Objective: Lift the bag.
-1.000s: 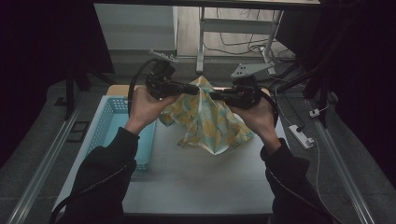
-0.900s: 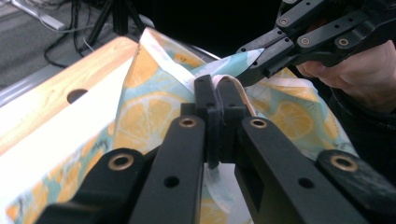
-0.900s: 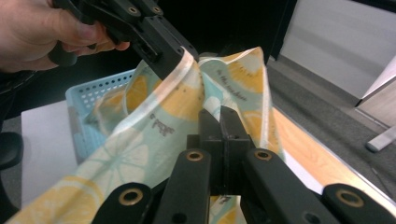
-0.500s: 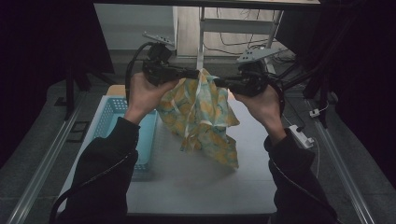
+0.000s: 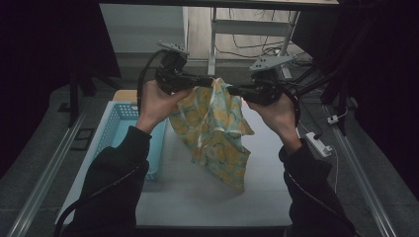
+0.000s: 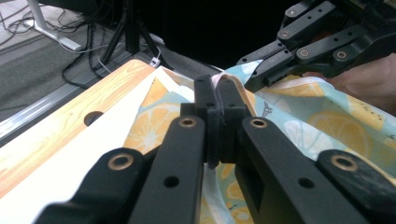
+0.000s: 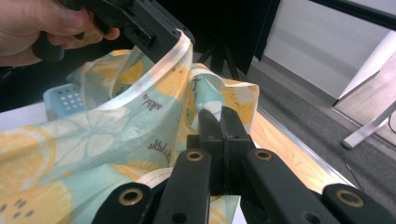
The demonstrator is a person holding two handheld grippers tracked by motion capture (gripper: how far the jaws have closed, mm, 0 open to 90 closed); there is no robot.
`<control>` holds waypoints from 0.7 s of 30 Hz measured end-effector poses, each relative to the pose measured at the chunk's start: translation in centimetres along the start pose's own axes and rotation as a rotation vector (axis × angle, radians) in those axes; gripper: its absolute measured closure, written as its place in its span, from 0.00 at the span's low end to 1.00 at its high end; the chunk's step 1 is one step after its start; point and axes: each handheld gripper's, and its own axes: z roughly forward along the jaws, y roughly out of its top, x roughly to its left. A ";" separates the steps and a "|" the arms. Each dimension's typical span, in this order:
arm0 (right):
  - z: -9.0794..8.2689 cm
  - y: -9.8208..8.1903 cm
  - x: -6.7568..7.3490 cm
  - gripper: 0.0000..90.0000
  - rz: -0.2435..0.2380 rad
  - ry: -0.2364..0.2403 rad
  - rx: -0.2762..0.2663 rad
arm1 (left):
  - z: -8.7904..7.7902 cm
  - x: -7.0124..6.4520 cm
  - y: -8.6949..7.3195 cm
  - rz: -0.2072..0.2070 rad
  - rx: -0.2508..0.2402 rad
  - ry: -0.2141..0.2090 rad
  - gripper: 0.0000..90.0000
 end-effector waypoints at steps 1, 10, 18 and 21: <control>0.1 -0.2 -0.1 1.00 0.004 0.002 0.002 | 0.2 0.1 -0.1 0.002 0.003 0.000 1.00; 1.2 -2.1 -0.6 1.00 0.027 0.007 0.026 | 2.3 0.5 -1.5 0.019 0.056 0.014 0.99; 2.4 -3.8 -1.3 0.99 0.064 0.014 0.048 | 3.8 1.5 -3.0 0.000 0.090 0.020 0.99; 2.9 -4.5 -1.5 0.99 0.074 0.011 0.063 | 4.3 1.9 -3.6 -0.011 0.101 0.020 0.99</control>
